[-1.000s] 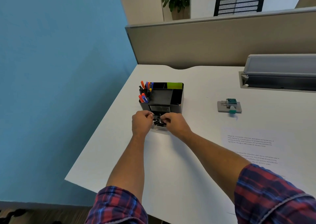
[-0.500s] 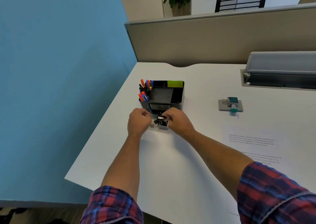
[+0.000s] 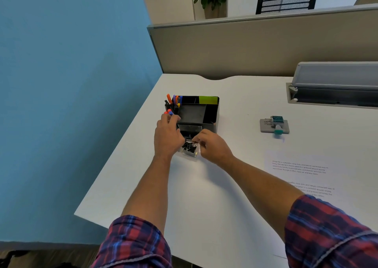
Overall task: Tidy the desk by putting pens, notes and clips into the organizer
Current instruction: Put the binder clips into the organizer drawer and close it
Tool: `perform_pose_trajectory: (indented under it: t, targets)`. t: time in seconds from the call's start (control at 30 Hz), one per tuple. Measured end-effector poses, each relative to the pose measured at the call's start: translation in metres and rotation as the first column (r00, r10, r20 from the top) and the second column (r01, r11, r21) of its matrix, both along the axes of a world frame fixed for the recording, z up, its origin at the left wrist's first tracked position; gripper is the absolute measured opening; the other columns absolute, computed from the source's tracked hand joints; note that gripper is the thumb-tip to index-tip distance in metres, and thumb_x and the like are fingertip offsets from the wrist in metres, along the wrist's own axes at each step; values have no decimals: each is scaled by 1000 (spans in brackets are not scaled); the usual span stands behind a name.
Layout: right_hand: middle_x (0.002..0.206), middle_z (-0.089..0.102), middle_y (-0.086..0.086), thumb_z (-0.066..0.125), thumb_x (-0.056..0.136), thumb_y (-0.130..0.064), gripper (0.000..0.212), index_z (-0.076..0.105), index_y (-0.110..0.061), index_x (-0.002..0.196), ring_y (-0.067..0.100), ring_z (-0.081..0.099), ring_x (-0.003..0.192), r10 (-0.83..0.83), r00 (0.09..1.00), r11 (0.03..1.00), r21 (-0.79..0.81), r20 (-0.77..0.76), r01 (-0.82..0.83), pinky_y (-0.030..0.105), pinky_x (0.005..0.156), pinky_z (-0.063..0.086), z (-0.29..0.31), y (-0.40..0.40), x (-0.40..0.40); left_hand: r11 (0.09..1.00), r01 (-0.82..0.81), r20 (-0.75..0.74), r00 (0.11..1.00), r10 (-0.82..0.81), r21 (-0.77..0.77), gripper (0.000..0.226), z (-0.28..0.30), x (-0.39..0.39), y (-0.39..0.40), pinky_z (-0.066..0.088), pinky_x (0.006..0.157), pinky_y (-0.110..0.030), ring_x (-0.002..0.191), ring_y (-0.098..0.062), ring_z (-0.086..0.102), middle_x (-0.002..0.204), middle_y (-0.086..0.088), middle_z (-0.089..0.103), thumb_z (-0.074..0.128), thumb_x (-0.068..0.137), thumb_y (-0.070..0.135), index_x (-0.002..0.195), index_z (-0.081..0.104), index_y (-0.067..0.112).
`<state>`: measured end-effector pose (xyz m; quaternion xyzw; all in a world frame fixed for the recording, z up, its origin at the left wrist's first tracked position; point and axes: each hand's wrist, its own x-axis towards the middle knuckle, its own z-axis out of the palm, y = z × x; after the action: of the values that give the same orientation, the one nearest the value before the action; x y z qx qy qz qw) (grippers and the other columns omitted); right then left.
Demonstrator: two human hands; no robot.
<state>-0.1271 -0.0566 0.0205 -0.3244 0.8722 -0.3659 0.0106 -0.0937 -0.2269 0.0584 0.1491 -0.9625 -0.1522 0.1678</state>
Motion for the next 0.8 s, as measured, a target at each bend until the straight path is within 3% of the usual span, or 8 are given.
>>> perform_pose_trajectory:
  t: [0.17, 0.3, 0.43, 0.8]
  targets:
    - [101, 62, -3, 66, 87, -17, 20, 72, -18, 106, 11, 57, 76, 56, 987, 998, 22, -151, -53, 17, 59, 45, 3, 5, 7, 980, 91, 55, 995, -83, -174, 50, 0, -1, 0, 52, 88, -34, 110, -24, 53, 131, -8, 54, 70, 87, 17, 136, 57, 22]
    - [96, 68, -5, 64, 91, -42, 23, 67, -22, 103, 17, 63, 76, 142, 969, 974, 205, -201, -100, 21, 57, 40, 0, -1, 17, 954, 181, 167, 976, -143, -241, 61, -2, -4, 0, 49, 98, -37, 126, -26, 47, 146, -4, 48, 71, 88, 16, 145, 51, 23]
    - [106, 69, 0, 60, 96, -31, 19, 60, -20, 111, 24, 63, 85, 10, 993, 968, 252, -119, 21, 31, 66, 48, -8, -5, 17, 957, 183, 186, 972, -142, -223, 63, 0, -6, 4, 49, 98, -36, 126, -25, 49, 143, -3, 54, 68, 90, 10, 148, 47, 21]
    - [88, 69, 7, 63, 94, -20, 8, 60, -13, 92, 30, 62, 77, -82, 996, 976, 197, -40, 88, 36, 64, 50, -13, -7, 2, 979, 122, 198, 976, -88, -162, 69, 1, -6, 8, 49, 101, -37, 130, -23, 51, 148, -1, 53, 72, 86, 14, 150, 47, 23]
